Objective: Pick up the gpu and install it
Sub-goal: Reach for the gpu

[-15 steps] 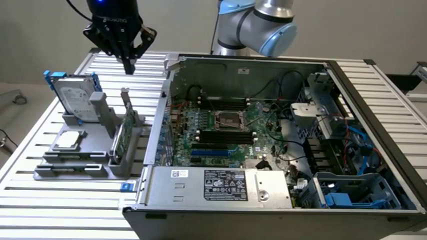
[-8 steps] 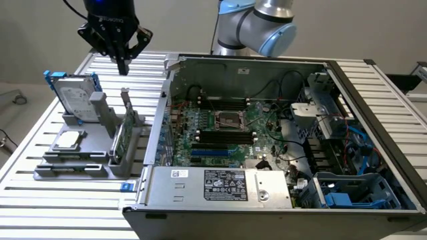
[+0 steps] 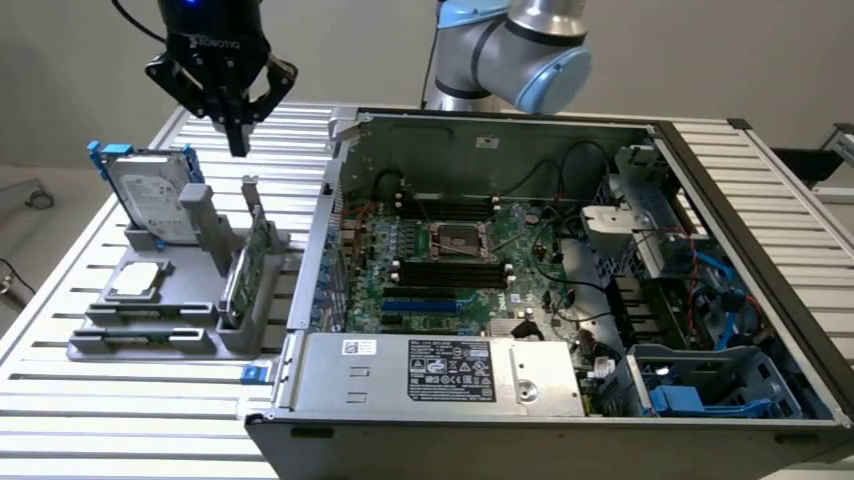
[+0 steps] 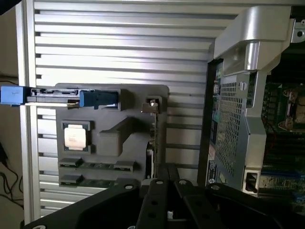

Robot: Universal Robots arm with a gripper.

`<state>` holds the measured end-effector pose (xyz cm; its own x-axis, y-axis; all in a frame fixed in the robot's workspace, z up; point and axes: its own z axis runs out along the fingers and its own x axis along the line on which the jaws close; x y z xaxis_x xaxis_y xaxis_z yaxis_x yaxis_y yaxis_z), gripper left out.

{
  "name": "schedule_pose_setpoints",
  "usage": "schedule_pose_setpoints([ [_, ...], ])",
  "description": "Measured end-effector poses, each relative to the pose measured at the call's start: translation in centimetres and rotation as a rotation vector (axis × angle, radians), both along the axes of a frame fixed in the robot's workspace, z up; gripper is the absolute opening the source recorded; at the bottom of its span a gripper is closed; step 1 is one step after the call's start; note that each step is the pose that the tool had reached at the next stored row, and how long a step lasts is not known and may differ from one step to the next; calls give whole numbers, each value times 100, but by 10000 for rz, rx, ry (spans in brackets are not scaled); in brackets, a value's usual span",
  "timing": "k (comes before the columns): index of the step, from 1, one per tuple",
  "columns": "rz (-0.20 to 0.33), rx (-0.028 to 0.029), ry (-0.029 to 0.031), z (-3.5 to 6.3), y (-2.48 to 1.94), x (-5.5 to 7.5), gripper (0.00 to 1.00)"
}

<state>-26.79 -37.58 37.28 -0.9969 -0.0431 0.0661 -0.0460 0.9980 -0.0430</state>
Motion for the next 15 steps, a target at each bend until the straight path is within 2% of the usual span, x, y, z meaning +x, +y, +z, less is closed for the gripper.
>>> schedule_pose_setpoints([
  [3,14,-146,-6,-16,0,-83,11],
  [4,33,-177,-6,-20,1,-94,11],
  [8,249,-189,-7,-46,-1,-104,11],
  [12,464,-191,-15,-113,-1,-146,11],
  [14,480,-188,-98,-133,-2,-198,11],
  [15,480,-188,-101,-133,-2,-203,11],
])
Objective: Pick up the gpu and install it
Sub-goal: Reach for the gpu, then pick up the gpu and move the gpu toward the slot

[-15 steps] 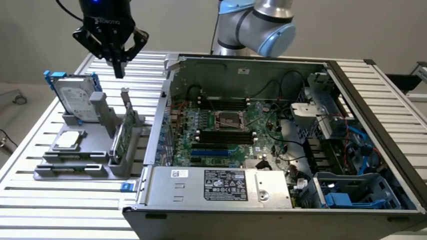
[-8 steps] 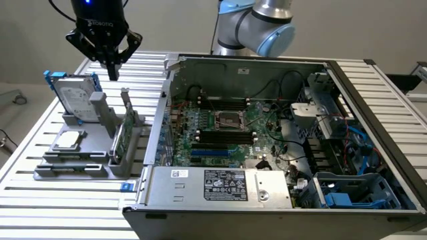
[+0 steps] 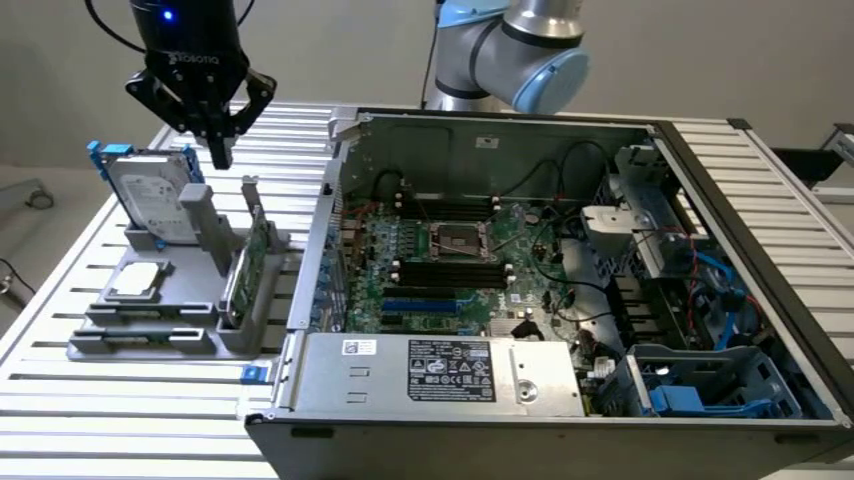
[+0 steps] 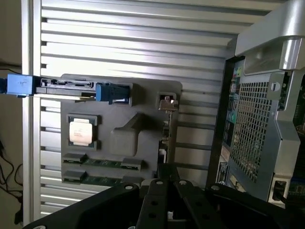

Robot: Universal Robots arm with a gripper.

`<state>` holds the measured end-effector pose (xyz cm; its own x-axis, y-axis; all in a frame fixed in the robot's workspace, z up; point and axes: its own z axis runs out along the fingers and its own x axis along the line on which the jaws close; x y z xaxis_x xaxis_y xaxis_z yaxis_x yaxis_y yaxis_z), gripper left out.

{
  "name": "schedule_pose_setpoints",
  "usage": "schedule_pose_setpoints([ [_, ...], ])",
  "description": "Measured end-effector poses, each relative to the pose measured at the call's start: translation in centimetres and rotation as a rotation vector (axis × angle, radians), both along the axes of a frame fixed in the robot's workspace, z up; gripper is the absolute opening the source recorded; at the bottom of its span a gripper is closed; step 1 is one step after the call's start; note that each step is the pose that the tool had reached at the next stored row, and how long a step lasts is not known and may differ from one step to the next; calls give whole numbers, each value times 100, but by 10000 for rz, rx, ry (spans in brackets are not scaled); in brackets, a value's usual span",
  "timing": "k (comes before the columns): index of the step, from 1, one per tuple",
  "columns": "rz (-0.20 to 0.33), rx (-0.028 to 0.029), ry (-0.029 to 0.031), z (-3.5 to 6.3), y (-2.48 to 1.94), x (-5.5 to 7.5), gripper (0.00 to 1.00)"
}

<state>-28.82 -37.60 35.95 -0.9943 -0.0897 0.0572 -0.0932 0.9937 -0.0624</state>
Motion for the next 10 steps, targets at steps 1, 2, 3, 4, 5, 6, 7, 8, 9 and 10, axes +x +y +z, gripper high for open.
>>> schedule_pose_setpoints([
  [1,0,0,0,0,0,0,11],
  [2,0,0,0,0,0,0,11],
  [3,1,0,0,0,0,0,11],
  [4,1,0,-1,0,0,0,11],
  [5,0,0,-1,0,0,0,11],
  [6,0,0,0,0,0,0,11],
  [7,0,0,-1,0,0,0,11],
  [8,0,0,0,0,0,0,11],
  [9,-1,0,-1,0,0,0,11],
  [10,0,0,0,0,0,0,11],
])
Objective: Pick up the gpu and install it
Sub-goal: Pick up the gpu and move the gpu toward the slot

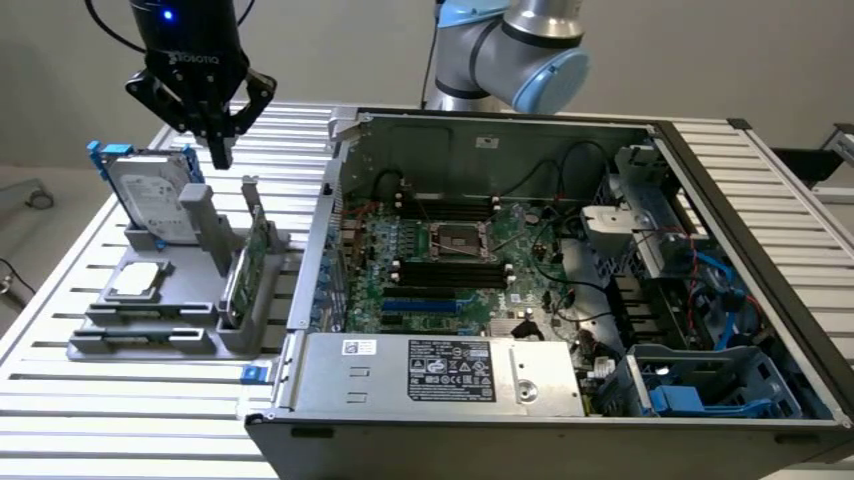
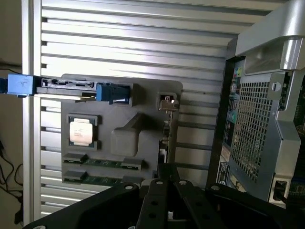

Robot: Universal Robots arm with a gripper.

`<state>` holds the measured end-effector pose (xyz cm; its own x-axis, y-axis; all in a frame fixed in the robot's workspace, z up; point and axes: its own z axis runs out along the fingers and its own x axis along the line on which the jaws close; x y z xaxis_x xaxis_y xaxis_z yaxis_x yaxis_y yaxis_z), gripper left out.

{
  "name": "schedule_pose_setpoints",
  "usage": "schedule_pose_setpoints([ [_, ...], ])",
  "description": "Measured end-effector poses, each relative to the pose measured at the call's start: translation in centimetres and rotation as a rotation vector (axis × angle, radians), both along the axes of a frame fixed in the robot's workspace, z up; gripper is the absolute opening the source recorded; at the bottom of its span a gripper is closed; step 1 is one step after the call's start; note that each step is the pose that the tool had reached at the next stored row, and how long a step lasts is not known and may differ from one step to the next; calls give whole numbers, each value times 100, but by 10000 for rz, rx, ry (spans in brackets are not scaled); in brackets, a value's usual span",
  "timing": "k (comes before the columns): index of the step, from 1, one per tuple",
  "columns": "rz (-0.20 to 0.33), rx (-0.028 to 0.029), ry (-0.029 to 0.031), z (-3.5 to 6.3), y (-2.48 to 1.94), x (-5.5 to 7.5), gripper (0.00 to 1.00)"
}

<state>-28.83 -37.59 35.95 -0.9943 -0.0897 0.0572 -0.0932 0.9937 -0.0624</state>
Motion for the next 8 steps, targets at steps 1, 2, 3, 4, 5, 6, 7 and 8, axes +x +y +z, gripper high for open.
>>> schedule_pose_setpoints([
  [1,0,0,0,0,0,0,11],
  [2,0,0,-1,0,0,0,11],
  [3,0,0,0,0,0,0,11],
  [4,0,0,-1,0,0,0,12],
  [5,0,0,0,0,0,0,17],
  [6,0,0,0,0,0,0,24],
  [7,0,-1,0,0,0,0,24],
  [8,0,-1,3,0,0,0,29],
])
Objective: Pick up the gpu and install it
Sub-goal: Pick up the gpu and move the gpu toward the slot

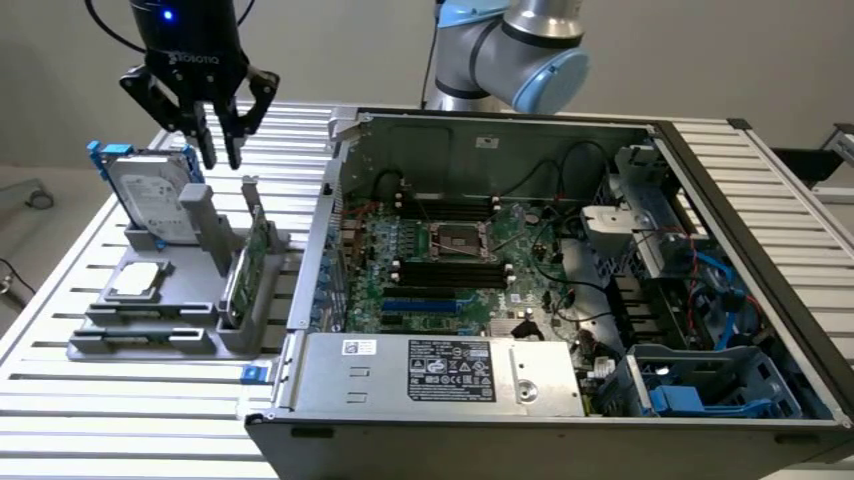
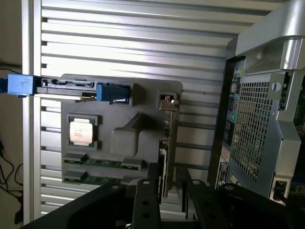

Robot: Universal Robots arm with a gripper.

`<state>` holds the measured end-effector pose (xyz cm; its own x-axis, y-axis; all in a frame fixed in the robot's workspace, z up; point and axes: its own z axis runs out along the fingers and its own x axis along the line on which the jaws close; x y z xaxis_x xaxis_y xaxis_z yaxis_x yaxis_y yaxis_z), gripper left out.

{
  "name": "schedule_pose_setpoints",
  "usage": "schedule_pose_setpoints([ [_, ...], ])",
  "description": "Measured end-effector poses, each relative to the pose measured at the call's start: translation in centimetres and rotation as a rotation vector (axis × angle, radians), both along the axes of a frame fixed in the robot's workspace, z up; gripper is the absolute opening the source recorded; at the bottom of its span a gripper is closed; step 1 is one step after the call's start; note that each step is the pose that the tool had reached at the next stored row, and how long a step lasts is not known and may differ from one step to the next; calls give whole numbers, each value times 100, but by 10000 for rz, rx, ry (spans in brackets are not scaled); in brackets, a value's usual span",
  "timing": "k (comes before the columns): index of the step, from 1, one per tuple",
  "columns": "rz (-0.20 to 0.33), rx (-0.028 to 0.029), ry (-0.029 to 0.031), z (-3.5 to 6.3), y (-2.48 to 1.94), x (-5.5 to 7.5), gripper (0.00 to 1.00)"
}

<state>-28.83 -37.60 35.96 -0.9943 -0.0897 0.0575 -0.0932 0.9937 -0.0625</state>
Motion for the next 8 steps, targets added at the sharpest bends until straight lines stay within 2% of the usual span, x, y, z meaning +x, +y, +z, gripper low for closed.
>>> schedule_pose_setpoints([
  [1,0,0,3,-1,-2,0,35],
  [2,0,0,3,-4,-6,0,35],
  [3,0,-1,6,-19,-17,-4,42],
  [4,-1,-1,6,-36,-38,-15,42],
  [6,0,2,3,-74,-103,-30,42],
  [8,0,1,3,-111,-196,-36,42],
])
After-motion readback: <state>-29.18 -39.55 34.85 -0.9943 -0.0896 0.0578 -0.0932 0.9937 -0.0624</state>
